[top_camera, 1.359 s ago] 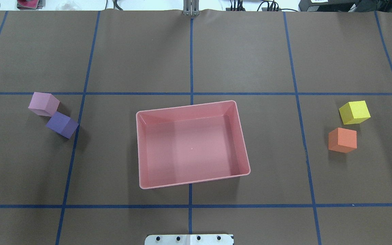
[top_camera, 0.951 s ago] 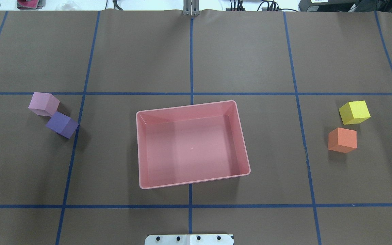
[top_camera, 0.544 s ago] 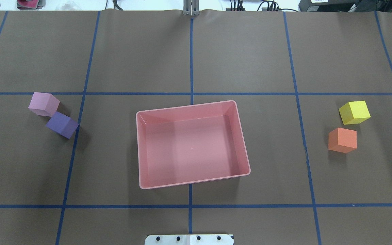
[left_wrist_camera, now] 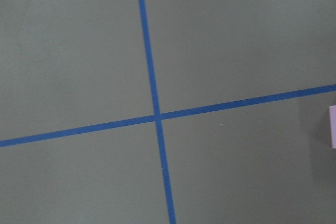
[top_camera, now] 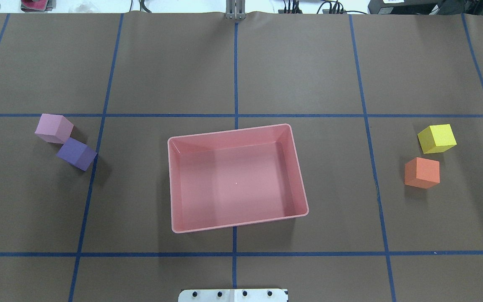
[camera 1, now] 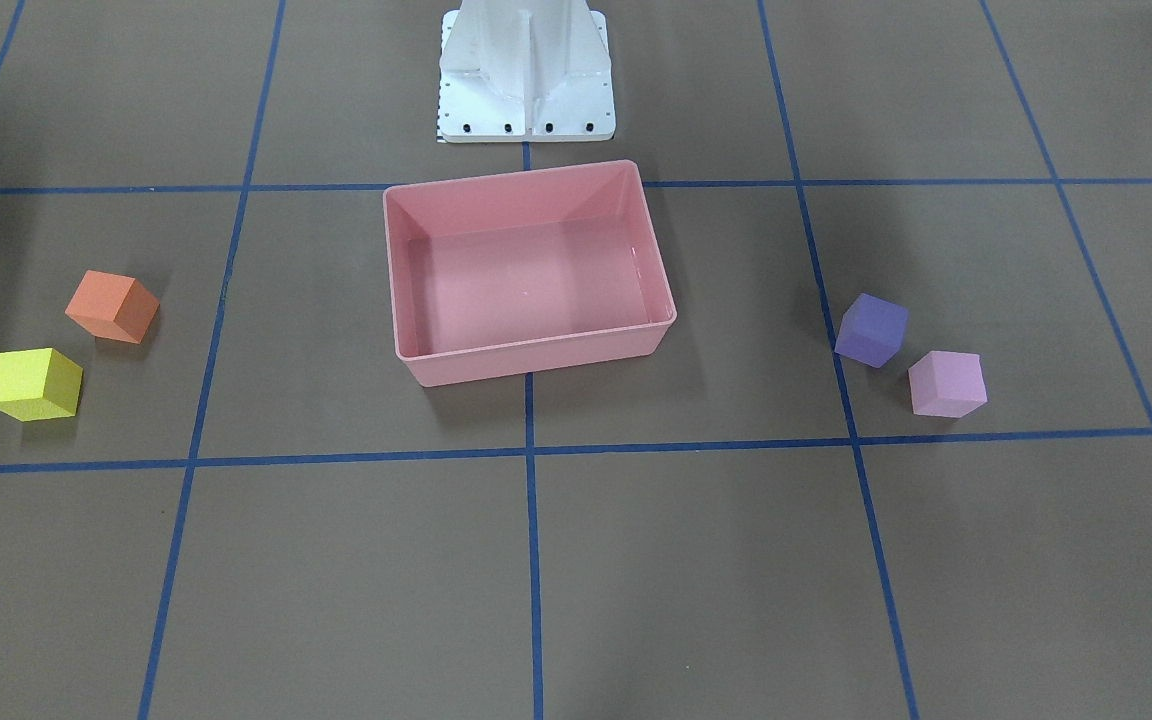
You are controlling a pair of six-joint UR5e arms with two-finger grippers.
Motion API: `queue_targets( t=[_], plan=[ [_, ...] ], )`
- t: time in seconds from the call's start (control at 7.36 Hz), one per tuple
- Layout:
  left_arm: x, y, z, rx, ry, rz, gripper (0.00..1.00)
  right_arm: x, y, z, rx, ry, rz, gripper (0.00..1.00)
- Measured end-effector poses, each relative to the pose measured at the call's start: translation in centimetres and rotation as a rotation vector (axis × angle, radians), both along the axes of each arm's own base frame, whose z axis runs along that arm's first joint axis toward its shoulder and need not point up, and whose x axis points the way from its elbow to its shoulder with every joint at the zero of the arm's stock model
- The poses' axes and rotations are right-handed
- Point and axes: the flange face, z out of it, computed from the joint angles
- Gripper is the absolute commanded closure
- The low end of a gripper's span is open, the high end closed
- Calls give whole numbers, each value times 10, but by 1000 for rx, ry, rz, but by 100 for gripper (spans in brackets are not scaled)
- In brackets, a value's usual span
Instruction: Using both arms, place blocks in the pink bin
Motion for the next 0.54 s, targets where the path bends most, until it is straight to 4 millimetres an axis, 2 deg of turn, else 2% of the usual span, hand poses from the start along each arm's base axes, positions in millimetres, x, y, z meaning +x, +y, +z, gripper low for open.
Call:
queue_targets(
  t=[0.27, 0.54],
  plan=[
    [34, -9, -17, -17, 21, -3, 0, -2, 1, 6, -3, -7, -4, 0],
    [74, -15, -21, -100, 87, -127, 0, -2, 3, 11, 1, -9, -2, 0]
  ],
)
